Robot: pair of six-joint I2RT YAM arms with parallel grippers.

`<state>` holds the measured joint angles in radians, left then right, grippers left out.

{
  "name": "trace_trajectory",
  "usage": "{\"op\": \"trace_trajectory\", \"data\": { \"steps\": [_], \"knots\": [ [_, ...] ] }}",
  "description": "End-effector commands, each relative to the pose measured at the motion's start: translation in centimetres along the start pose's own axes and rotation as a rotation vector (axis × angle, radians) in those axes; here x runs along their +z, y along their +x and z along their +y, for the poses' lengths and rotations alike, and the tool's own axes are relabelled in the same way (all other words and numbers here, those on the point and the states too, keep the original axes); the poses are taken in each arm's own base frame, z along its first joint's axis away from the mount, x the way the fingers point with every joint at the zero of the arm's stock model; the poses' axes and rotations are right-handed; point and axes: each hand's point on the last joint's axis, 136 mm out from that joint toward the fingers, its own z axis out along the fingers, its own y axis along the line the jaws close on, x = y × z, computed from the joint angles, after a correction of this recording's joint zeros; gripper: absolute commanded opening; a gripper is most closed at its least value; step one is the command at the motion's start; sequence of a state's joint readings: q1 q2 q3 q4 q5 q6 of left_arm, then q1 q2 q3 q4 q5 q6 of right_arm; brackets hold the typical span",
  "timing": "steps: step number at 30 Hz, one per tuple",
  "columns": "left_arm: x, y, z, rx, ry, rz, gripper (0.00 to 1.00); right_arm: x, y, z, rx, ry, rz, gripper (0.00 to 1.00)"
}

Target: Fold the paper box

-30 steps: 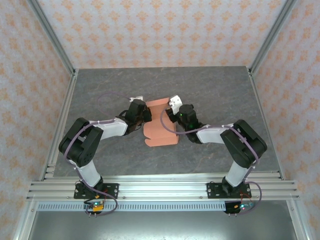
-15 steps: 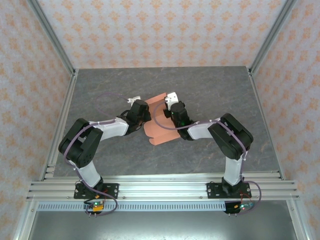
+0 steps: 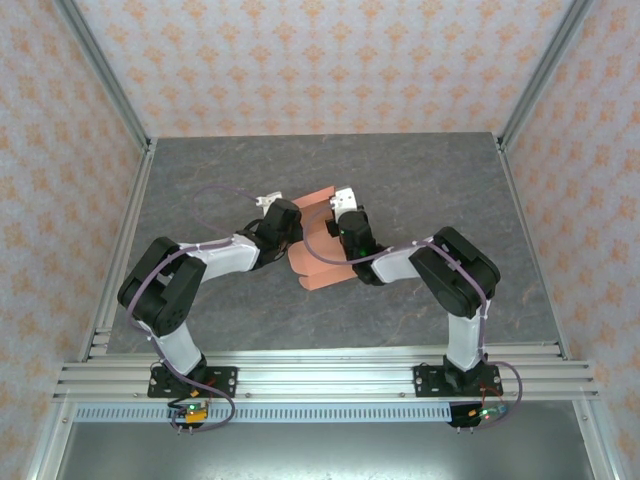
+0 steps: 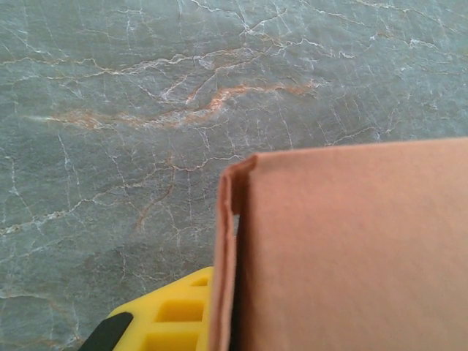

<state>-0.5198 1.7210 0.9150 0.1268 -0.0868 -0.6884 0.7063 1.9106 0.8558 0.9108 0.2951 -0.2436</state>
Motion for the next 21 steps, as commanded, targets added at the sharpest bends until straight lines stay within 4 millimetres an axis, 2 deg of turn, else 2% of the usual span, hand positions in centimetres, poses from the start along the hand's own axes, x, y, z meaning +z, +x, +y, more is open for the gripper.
{"op": "trace_trajectory", "data": {
  "steps": [1,2,4,9,11,14,17,21],
  "knots": [
    [-1.3,-1.1,-1.2,-0.086,0.023,-0.028,0.0,-0.2,-2.3,-1.4,0.13,0.022,-0.066,0.32],
    [-1.3,-1.2,-1.1,-0.092,0.018,-0.031,0.0,-0.6,-2.5,-0.9,0.129,-0.018,-0.058,0.39],
    [-1.3,-1.2,-1.2,-0.08,0.01,-0.02,0.0,-1.6,-3.3,0.0,0.135,-0.1,-0.065,0.46],
    [-1.3,-1.3,-0.9,-0.069,-0.015,-0.023,0.0,-3.4,-4.2,2.3,0.042,-0.28,-0.069,0.56],
    [-1.3,-1.4,-1.2,-0.059,-0.007,-0.015,0.0,-3.4,-4.0,1.9,0.021,-0.278,-0.056,0.6],
    [-1.5,-1.5,-1.1,-0.059,-0.012,-0.021,0.0,-3.0,-3.8,1.2,0.002,-0.288,-0.053,0.61],
    [-1.4,-1.2,-1.2,-0.06,-0.003,-0.007,0.0,-2.4,-4.1,0.1,-0.012,-0.258,-0.048,0.61],
    [-1.5,-1.0,-1.1,-0.057,0.003,-0.003,0.0,-1.4,-3.7,-0.1,-0.078,-0.244,-0.035,0.57]
  ]
}}
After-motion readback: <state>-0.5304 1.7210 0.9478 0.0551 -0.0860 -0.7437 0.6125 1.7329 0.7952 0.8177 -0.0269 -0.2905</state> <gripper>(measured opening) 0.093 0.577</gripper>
